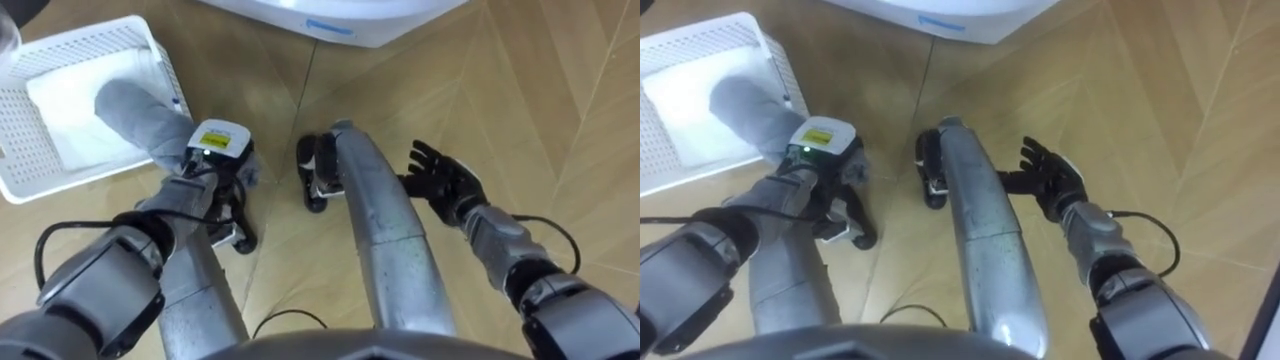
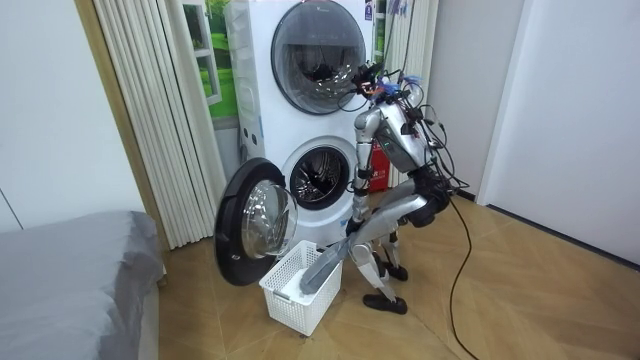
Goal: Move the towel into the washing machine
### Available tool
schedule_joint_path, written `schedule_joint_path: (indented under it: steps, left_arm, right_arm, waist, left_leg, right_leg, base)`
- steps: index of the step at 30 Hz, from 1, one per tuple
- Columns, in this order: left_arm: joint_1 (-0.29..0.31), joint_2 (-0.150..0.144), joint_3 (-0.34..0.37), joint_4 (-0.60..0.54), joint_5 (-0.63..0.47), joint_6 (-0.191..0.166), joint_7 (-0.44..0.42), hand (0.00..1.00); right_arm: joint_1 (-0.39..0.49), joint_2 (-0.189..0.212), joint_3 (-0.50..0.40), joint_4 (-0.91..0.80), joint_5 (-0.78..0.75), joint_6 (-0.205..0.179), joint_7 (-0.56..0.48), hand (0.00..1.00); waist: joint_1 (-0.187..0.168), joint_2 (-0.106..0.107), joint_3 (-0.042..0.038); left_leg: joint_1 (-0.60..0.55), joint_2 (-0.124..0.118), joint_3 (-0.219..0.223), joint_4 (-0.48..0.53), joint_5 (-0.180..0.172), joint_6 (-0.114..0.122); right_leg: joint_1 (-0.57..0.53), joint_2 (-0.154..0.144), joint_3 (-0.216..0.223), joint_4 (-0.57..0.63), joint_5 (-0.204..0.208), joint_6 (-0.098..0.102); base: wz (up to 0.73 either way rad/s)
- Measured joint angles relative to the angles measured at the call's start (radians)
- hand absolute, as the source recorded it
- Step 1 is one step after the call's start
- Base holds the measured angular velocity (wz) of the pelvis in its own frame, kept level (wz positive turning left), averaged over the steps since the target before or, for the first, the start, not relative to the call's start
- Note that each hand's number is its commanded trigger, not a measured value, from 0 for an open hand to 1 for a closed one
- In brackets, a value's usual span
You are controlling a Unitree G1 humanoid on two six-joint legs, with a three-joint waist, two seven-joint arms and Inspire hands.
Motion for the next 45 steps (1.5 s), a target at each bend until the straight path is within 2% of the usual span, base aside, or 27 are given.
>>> schedule_joint_path:
  steps: [2,5,8,10,15,18,19,20,22,23,25,28,32,35,38,40,41,45]
  left_arm:
    - [0.000,-0.001,0.001,0.003,0.000,0.002,0.000,1.00]
    - [-0.001,-0.009,0.023,0.003,-0.004,-0.001,0.000,1.00]
    - [0.014,-0.012,0.047,0.007,-0.062,-0.020,0.005,1.00]
    - [0.031,-0.013,0.097,0.010,-0.079,-0.044,0.025,1.00]
    - [0.055,-0.021,0.189,0.009,-0.135,-0.080,0.095,1.00]
    - [0.045,-0.022,0.229,0.009,-0.243,-0.108,0.156,1.00]
    - [0.043,-0.022,0.246,-0.002,-0.284,-0.119,0.177,1.00]
    - [0.042,-0.022,0.256,-0.011,-0.304,-0.125,0.185,1.00]
    - [0.043,-0.023,0.291,-0.035,-0.412,-0.165,0.214,1.00]
    - [0.043,-0.024,0.305,-0.042,-0.443,-0.174,0.217,1.00]
    - [0.044,-0.025,0.364,-0.078,-0.552,-0.201,0.228,1.00]
    - [0.044,-0.026,0.397,-0.127,-0.671,-0.224,0.248,1.00]
    - [0.054,-0.043,0.404,-0.209,-0.769,-0.238,0.247,1.00]
    - [0.073,-0.073,0.404,-0.267,-0.865,-0.245,0.233,1.00]
    - [0.093,-0.096,0.390,-0.327,-0.998,-0.248,0.171,1.00]
    - [0.097,-0.110,0.367,-0.351,-1.080,-0.249,0.092,1.00]
    - [0.097,-0.114,0.363,-0.357,-1.103,-0.249,0.073,1.00]
    - [0.111,-0.108,0.334,-0.427,-1.350,-0.249,-0.053,1.00]
  right_arm:
    - [0.004,0.001,0.013,0.002,0.000,0.003,-0.012,0.00]
    - [0.006,0.001,0.013,0.019,0.007,0.005,-0.035,0.00]
    - [0.010,0.003,0.012,0.048,-0.008,0.008,-0.056,0.00]
    - [0.023,0.003,0.009,0.061,-0.015,0.007,-0.068,0.00]
    - [0.035,-0.002,0.006,0.082,-0.029,0.002,-0.106,0.00]
    - [0.009,-0.002,0.009,0.102,-0.037,-0.007,-0.124,0.00]
    - [0.009,-0.005,0.010,0.102,-0.039,-0.012,-0.129,0.00]
    - [0.010,-0.006,0.010,0.102,-0.039,-0.014,-0.132,0.00]
    - [0.009,-0.006,0.007,0.101,-0.042,-0.014,-0.142,0.00]
    - [0.009,-0.006,0.005,0.101,-0.048,-0.014,-0.142,0.00]
    - [0.006,0.000,-0.001,0.101,-0.085,-0.014,-0.141,0.00]
    - [-0.020,0.013,-0.001,0.096,-0.099,-0.015,-0.144,0.00]
    - [-0.036,0.030,-0.026,0.080,-0.166,-0.017,-0.149,0.00]
    - [-0.028,0.040,-0.037,0.017,-0.235,-0.016,-0.166,0.00]
    - [-0.035,0.058,-0.049,-0.034,-0.292,-0.021,-0.164,0.00]
    - [-0.042,0.062,-0.048,-0.053,-0.329,-0.025,-0.164,0.00]
    - [-0.042,0.062,-0.048,-0.058,-0.333,-0.025,-0.165,0.00]
    - [-0.049,0.068,-0.050,-0.108,-0.371,-0.024,-0.164,0.00]
  waist:
    - [0.002,0.000,0.0001]
    - [0.025,0.001,0.0005]
    - [0.048,0.003,0.0012]
    - [0.066,0.006,0.0002]
    - [0.111,0.015,0.0019]
    - [0.115,0.030,0.0069]
    - [0.123,0.033,0.0062]
    - [0.132,0.033,0.0064]
    - [0.148,0.034,0.0068]
    - [0.153,0.034,0.0068]
    - [0.164,0.034,0.0068]
    - [0.166,0.034,0.0068]
    - [0.189,0.034,0.0066]
    - [0.195,0.034,0.0061]
    - [0.199,0.034,0.0052]
    - [0.215,0.035,0.0043]
    - [0.217,0.035,0.0042]
    - [0.222,0.031,0.0022]
  left_leg:
    - [0.031,0.000,0.001,-0.023,0.002,-0.003]
    - [0.090,0.000,0.012,-0.059,0.002,-0.003]
    - [0.172,-0.003,0.030,-0.115,0.007,-0.006]
    - [0.237,-0.014,0.034,-0.166,0.017,-0.009]
    - [0.342,-0.024,0.045,-0.242,0.034,-0.005]
    - [0.374,-0.040,0.044,-0.289,0.057,0.002]
    - [0.386,-0.045,0.046,-0.305,0.063,0.004]
    - [0.394,-0.046,0.047,-0.312,0.064,0.006]
    - [0.424,-0.055,0.048,-0.337,0.073,0.009]
    - [0.431,-0.055,0.048,-0.343,0.074,0.009]
    - [0.447,-0.062,0.046,-0.358,0.079,0.009]
    - [0.451,-0.076,0.047,-0.381,0.095,0.015]
    - [0.452,-0.085,0.045,-0.391,0.107,0.015]
    - [0.465,-0.088,0.047,-0.409,0.119,0.020]
    - [0.484,-0.087,0.047,-0.440,0.138,0.023]
    - [0.500,-0.089,0.048,-0.468,0.151,0.026]
    - [0.502,-0.089,0.048,-0.471,0.153,0.026]
    - [0.512,-0.092,0.058,-0.487,0.160,0.035]
  right_leg:
    - [0.032,0.000,-0.004,-0.023,0.001,0.001]
    - [0.086,0.000,-0.006,-0.058,0.003,0.005]
    - [0.161,-0.001,-0.005,-0.107,0.008,0.014]
    - [0.224,-0.002,-0.006,-0.152,0.012,0.022]
    - [0.331,-0.004,-0.010,-0.223,0.020,0.035]
    - [0.374,-0.017,-0.022,-0.269,0.032,0.046]
    - [0.388,-0.022,-0.023,-0.281,0.034,0.050]
    - [0.394,-0.023,-0.024,-0.286,0.035,0.051]
    - [0.428,-0.034,-0.032,-0.305,0.037,0.054]
    - [0.434,-0.034,-0.032,-0.310,0.037,0.055]
    - [0.451,-0.037,-0.034,-0.321,0.039,0.058]
    - [0.453,-0.065,-0.050,-0.321,0.039,0.058]
    - [0.461,-0.076,-0.062,-0.326,0.039,0.058]
    - [0.484,-0.087,-0.079,-0.343,0.041,0.061]
    - [0.511,-0.083,-0.089,-0.385,0.060,0.064]
    - [0.532,-0.079,-0.090,-0.419,0.079,0.069]
    - [0.535,-0.078,-0.091,-0.425,0.082,0.070]
    - [0.539,-0.081,-0.084,-0.439,0.096,0.076]
  base:
    - [-0.02]
    - [-0.08]
    - [-0.09]
    - [0.02]
    - [0.05]
    - [0.17]
    - [0.16]
    - [0.13]
    - [0.13]
    - [0.08]
    - [0.06]
    - [0.21]
    - [0.15]
    - [0.17]
    - [0.04]
    - [0.00]
    - [0.00]
    - [-0.04]
